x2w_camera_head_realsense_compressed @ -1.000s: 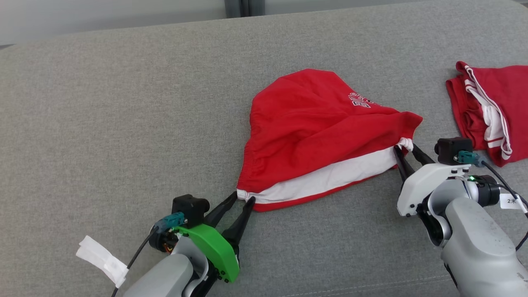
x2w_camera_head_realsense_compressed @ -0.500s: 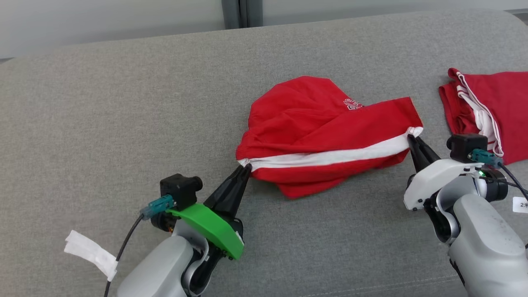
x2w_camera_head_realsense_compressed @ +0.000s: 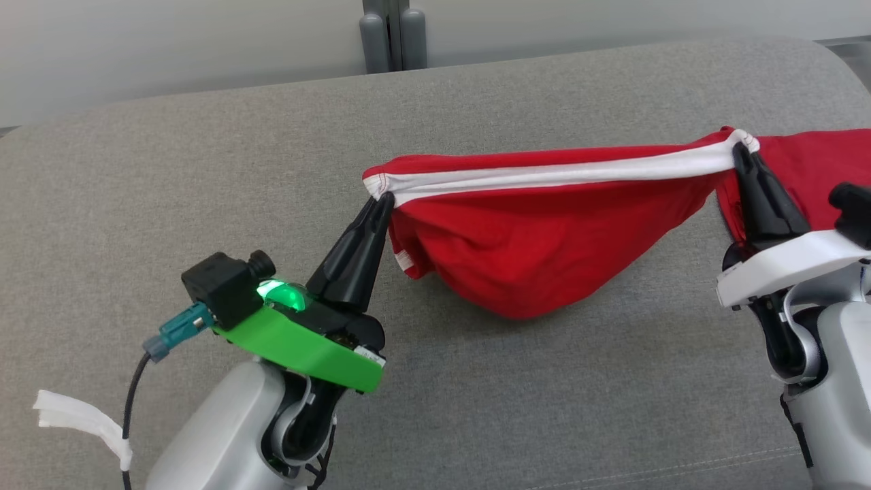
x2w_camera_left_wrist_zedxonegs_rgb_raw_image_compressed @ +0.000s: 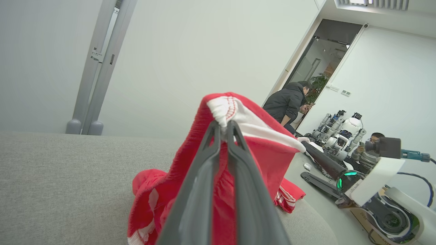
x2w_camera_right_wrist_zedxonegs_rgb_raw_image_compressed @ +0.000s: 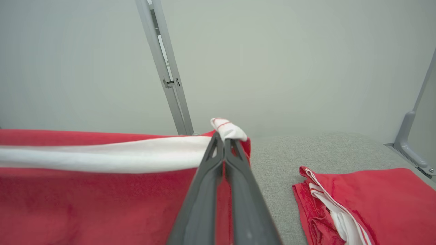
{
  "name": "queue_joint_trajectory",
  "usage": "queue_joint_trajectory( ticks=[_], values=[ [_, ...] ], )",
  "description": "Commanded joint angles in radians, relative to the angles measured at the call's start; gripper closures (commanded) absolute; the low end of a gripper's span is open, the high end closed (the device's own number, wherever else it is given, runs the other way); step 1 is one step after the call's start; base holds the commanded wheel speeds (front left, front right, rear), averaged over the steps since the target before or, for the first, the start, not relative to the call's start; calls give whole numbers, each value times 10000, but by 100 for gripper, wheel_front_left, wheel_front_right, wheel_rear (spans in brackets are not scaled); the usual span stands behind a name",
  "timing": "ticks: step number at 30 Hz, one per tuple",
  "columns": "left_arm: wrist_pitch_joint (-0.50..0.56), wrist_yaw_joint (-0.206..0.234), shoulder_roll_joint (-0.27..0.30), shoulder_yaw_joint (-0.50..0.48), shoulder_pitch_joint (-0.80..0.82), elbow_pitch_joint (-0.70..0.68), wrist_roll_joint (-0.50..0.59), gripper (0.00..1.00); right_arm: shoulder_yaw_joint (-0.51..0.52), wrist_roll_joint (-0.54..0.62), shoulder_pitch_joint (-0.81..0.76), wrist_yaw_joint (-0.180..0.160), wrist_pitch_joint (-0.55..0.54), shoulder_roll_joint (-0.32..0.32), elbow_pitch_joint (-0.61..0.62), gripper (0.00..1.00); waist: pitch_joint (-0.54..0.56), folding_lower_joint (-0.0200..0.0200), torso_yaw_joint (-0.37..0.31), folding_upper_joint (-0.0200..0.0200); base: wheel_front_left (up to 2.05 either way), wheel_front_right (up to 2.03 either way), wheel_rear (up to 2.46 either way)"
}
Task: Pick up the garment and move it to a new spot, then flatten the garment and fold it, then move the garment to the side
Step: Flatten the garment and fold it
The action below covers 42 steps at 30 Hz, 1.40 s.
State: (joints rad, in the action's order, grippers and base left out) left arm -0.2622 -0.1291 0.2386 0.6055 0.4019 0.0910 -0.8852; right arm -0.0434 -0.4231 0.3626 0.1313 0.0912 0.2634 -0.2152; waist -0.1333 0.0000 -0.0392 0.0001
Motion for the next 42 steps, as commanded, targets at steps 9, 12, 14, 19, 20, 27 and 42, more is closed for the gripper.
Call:
queue_joint_trajectory(
  ticks=[9,12,14,19,20,27,42],
  values=[
    [667,-30,484,-395,1871,297,-1055,100,-370,318,1308,-4,-2126,-153,1408,100,-1148,0,-418,-1,0,0,0],
    [755,-30,338,-649,2767,1032,-1421,100,-1015,752,2593,-6,-2375,138,685,100,-1798,0,-555,-1,0,0,0],
    [754,-30,338,-747,3478,1621,-1272,100,-1346,804,3527,-3,-2298,41,6,100,-2199,0,-630,-1,0,0,0],
    [451,-27,232,-1022,5437,3057,-763,100,-1823,1251,6157,-7,-1487,33,-1651,100,-3048,0,-755,-1,0,0,0],
    [354,-27,202,-1157,5898,3314,-740,100,-1961,1410,6761,-7,-1220,-21,-1969,100,-3186,0,-797,-1,0,0,0],
    [-16,-28,312,-2025,8278,3689,-203,100,-1869,2597,9968,-9,883,-323,-3051,100,-3708,0,-874,-1,0,0,0],
    [-28,-27,-206,-1581,5486,2600,401,100,-2327,2404,8211,-10,1633,142,-4206,100,-3785,0,-233,-1,0,0,0]
  ],
)
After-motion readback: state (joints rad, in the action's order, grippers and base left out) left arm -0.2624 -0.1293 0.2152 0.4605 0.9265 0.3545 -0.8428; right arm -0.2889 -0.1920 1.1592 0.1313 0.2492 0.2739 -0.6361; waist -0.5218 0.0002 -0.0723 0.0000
